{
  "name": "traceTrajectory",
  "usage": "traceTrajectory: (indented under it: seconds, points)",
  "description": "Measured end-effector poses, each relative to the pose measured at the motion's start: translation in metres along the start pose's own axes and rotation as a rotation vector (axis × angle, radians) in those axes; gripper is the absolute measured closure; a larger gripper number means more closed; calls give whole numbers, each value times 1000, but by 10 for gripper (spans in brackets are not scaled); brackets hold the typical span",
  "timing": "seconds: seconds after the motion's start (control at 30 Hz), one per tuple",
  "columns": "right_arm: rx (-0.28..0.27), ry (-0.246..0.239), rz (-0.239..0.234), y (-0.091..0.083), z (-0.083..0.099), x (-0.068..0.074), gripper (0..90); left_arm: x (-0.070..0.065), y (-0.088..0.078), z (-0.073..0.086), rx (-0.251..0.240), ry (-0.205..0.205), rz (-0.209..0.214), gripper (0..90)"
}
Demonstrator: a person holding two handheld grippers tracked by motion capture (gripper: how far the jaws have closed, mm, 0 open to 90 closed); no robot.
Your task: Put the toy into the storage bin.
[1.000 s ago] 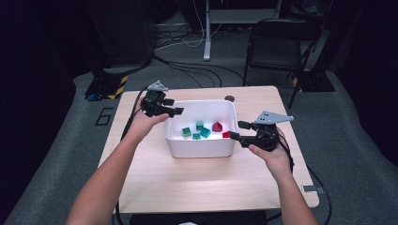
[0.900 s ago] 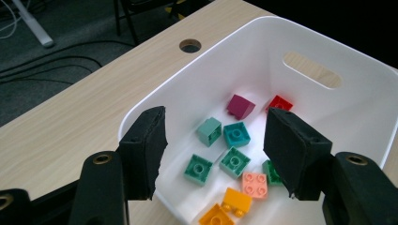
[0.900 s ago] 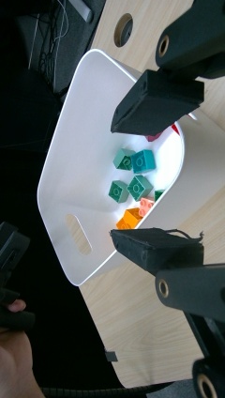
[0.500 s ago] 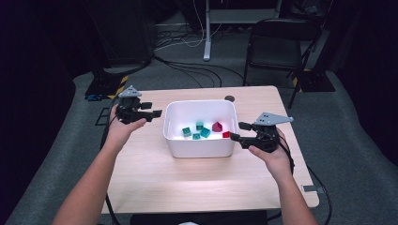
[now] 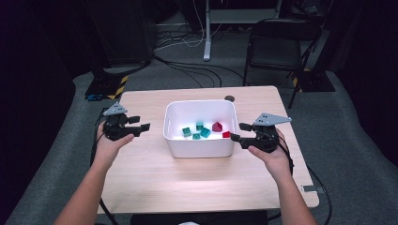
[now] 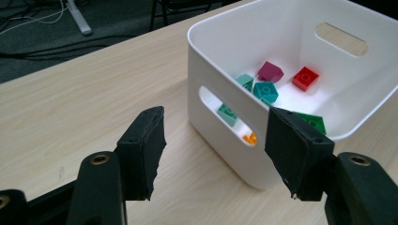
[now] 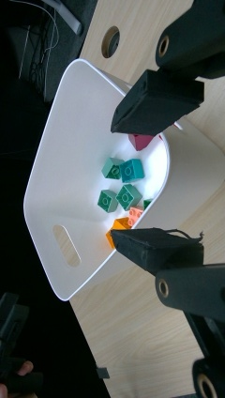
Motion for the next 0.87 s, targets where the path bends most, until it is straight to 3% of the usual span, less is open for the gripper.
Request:
traceTrajectory:
  seconds: [0.1, 0.2, 0.5, 0.87]
  points:
    - [6, -4, 9, 0, 0, -1, 412, 2, 0, 15, 9, -6, -10, 373]
    - [22, -14, 48, 2, 3, -5, 412, 3, 1, 30, 27, -17, -10, 368]
    - [67, 26, 76, 5, 27, -16, 411, 6, 9, 67, 41, -52, -15, 356]
    - [117, 45, 123, 11, 63, -25, 397, 11, 25, 96, 72, -68, -24, 295]
Point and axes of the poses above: each handheld gripper's, and its own axes: y roughly forward along the jaws, z roughly out of its underside, x roughly to its left, the point moved 2 cm from there along y, roughly forward along the jaws, and after that the axes turned 3 degrees about z, right-handed, at the moved point
